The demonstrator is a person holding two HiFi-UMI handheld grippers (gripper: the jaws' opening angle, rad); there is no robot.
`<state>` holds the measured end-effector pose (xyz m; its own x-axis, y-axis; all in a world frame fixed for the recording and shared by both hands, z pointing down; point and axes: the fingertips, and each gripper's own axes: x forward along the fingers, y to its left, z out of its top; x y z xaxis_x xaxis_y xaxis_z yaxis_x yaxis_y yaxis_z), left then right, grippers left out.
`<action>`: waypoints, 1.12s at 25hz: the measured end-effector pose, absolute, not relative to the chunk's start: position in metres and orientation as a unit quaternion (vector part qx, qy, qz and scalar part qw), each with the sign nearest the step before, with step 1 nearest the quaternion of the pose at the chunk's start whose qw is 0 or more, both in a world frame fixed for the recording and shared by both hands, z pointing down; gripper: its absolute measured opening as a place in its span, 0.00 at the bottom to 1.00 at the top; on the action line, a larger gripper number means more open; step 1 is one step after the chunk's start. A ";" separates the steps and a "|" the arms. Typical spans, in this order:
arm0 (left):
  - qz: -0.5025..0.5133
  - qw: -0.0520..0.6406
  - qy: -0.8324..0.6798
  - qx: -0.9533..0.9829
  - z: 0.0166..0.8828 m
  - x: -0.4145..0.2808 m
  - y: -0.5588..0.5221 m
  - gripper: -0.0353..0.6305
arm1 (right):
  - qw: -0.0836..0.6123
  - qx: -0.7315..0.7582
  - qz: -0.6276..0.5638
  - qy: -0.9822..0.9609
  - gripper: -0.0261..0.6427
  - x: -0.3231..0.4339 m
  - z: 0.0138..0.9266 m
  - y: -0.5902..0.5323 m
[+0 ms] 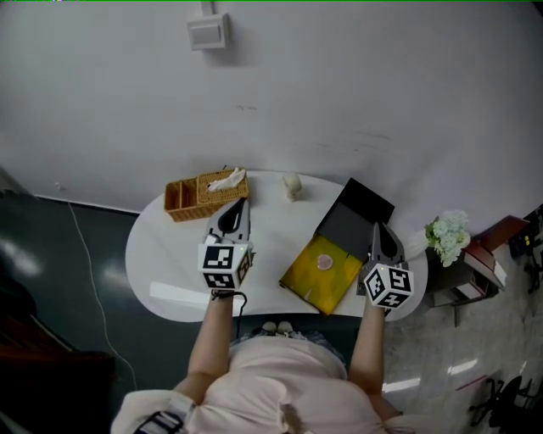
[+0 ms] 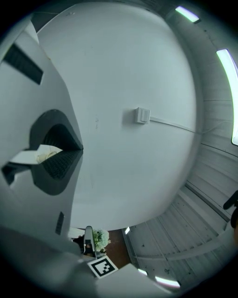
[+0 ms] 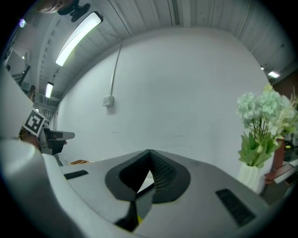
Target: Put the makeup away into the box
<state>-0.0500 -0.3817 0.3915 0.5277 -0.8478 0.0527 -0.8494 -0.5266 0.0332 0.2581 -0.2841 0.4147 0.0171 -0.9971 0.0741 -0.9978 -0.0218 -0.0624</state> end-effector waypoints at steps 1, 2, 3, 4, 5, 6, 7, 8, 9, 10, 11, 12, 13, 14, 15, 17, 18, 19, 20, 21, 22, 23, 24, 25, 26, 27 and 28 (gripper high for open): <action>0.015 0.024 -0.485 0.874 0.391 -0.050 -0.382 0.09 | 0.003 0.714 0.047 -0.699 0.06 0.258 0.414 -0.285; 0.013 0.023 -0.483 0.875 0.390 -0.051 -0.381 0.09 | 0.002 0.715 0.047 -0.698 0.06 0.258 0.414 -0.287; 0.012 0.023 -0.481 0.876 0.390 -0.051 -0.382 0.09 | 0.000 0.715 0.046 -0.697 0.06 0.257 0.414 -0.288; 0.012 0.024 -0.481 0.877 0.391 -0.052 -0.382 0.09 | -0.002 0.717 0.045 -0.696 0.06 0.257 0.414 -0.288; 0.013 0.025 -0.480 0.877 0.392 -0.052 -0.382 0.09 | -0.001 0.719 0.041 -0.694 0.06 0.256 0.413 -0.289; 0.014 0.027 -0.480 0.877 0.393 -0.053 -0.383 0.09 | 0.001 0.722 0.037 -0.691 0.06 0.256 0.412 -0.290; 0.015 0.030 -0.480 0.877 0.393 -0.053 -0.384 0.09 | 0.003 0.725 0.032 -0.688 0.06 0.256 0.411 -0.291; 0.015 0.031 -0.479 0.877 0.393 -0.054 -0.384 0.09 | 0.004 0.727 0.029 -0.686 0.06 0.256 0.410 -0.291; 0.016 0.032 -0.479 0.877 0.393 -0.054 -0.385 0.09 | 0.003 0.728 0.028 -0.685 0.06 0.256 0.409 -0.292; 0.016 0.031 -0.478 0.878 0.393 -0.055 -0.385 0.09 | 0.002 0.728 0.028 -0.685 0.06 0.256 0.408 -0.293; 0.016 0.032 -0.478 0.878 0.393 -0.055 -0.386 0.09 | 0.002 0.729 0.029 -0.684 0.06 0.256 0.408 -0.294; 0.016 0.033 -0.477 0.878 0.393 -0.056 -0.386 0.09 | 0.003 0.729 0.030 -0.683 0.06 0.257 0.408 -0.295; 0.017 0.035 -0.477 0.878 0.394 -0.056 -0.387 0.09 | 0.004 0.730 0.031 -0.683 0.06 0.256 0.408 -0.295; 0.017 0.038 -0.477 0.878 0.396 -0.057 -0.388 0.09 | 0.006 0.730 0.032 -0.683 0.06 0.256 0.409 -0.296; 0.018 0.041 -0.477 0.878 0.398 -0.058 -0.388 0.09 | 0.007 0.730 0.032 -0.683 0.06 0.256 0.409 -0.296; 0.019 0.046 -0.477 0.877 0.400 -0.058 -0.389 0.09 | 0.011 0.730 0.034 -0.683 0.06 0.256 0.411 -0.297; 0.020 0.046 -0.477 0.878 0.401 -0.058 -0.389 0.09 | 0.012 0.730 0.035 -0.683 0.06 0.256 0.412 -0.297; 0.020 0.046 -0.477 0.878 0.402 -0.058 -0.389 0.09 | 0.012 0.730 0.036 -0.682 0.06 0.257 0.412 -0.297; 0.020 0.046 -0.476 0.878 0.403 -0.057 -0.389 0.09 | 0.013 0.730 0.037 -0.682 0.06 0.257 0.413 -0.297; 0.021 0.047 -0.476 0.878 0.404 -0.057 -0.389 0.09 | 0.013 0.730 0.037 -0.682 0.06 0.257 0.413 -0.297; 0.021 0.047 -0.476 0.878 0.404 -0.057 -0.389 0.09 | 0.014 0.730 0.038 -0.682 0.06 0.257 0.414 -0.297; 0.022 0.047 -0.476 0.878 0.405 -0.057 -0.389 0.09 | 0.015 0.730 0.039 -0.682 0.06 0.258 0.415 -0.297; 0.023 0.047 -0.476 0.878 0.405 -0.056 -0.389 0.09 | 0.016 0.730 0.039 -0.682 0.06 0.258 0.416 -0.298; 0.023 0.047 -0.476 0.878 0.406 -0.056 -0.389 0.09 | 0.016 0.730 0.040 -0.682 0.06 0.258 0.416 -0.298; 0.024 0.047 -0.476 0.878 0.406 -0.056 -0.389 0.09 | 0.017 0.730 0.040 -0.682 0.06 0.258 0.417 -0.298; 0.024 0.047 -0.476 0.878 0.407 -0.056 -0.390 0.09 | 0.018 0.730 0.041 -0.682 0.06 0.258 0.418 -0.298; 0.025 0.048 -0.476 0.878 0.408 -0.056 -0.390 0.09 | 0.018 0.730 0.042 -0.682 0.06 0.258 0.418 -0.298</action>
